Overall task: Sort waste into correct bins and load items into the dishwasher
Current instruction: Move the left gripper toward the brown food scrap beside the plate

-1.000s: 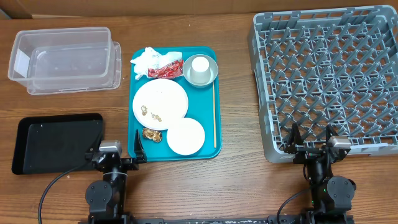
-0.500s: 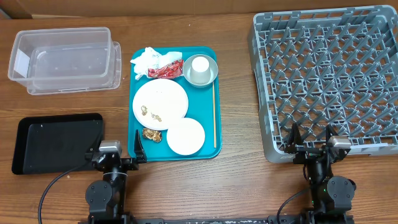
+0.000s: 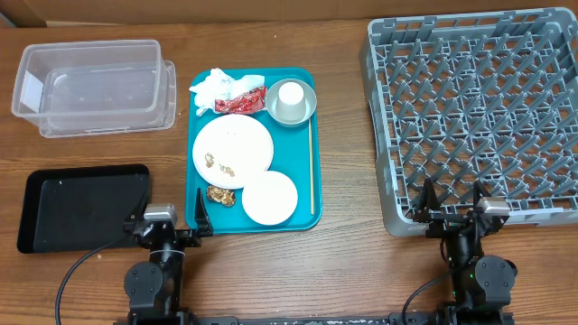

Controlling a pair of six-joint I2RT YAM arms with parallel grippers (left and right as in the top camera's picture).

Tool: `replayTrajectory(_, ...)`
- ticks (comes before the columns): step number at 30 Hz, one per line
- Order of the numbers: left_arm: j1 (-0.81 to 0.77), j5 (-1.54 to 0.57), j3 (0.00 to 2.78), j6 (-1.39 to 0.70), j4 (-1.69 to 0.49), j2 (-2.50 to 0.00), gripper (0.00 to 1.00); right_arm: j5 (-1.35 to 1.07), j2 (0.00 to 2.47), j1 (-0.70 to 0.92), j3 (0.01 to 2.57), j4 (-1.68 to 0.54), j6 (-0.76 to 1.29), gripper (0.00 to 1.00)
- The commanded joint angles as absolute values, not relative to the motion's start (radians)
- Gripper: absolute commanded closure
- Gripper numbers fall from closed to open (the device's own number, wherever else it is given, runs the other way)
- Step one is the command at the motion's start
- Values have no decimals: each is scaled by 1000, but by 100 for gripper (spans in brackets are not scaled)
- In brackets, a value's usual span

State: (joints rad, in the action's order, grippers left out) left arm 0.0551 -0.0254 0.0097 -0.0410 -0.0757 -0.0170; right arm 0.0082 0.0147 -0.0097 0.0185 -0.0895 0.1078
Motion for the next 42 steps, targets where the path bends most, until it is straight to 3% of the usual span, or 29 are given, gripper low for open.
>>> replayTrajectory(1, 63, -19, 5, -19, -77, -7, 0, 22, 3, -7, 8, -83, 105, 0)
replayTrajectory(19, 63, -37, 5, -51, -73, -7, 0, 22, 3, -7, 8, -83, 105, 0)
replayTrajectory(25, 62, -270, 5, -469, -53, -7, 0, 22, 3, -7, 8, -83, 105, 0)
replayTrajectory(30, 62, -512, 6, -963, -41, -7, 0, 22, 3, -7, 8, -83, 105, 0)
replayTrajectory(34, 66, -537, 6, -1121, 3, -7, 0, 22, 3, -7, 8, -83, 105, 0)
replayTrajectory(38, 67, -648, 29, -1076, 90, -7, 0, 22, 3, -7, 8, -83, 105, 0)
replayTrajectory(42, 67, -641, 159, -921, -131, -14, 0, 22, 3, -7, 8, -83, 105, 0)
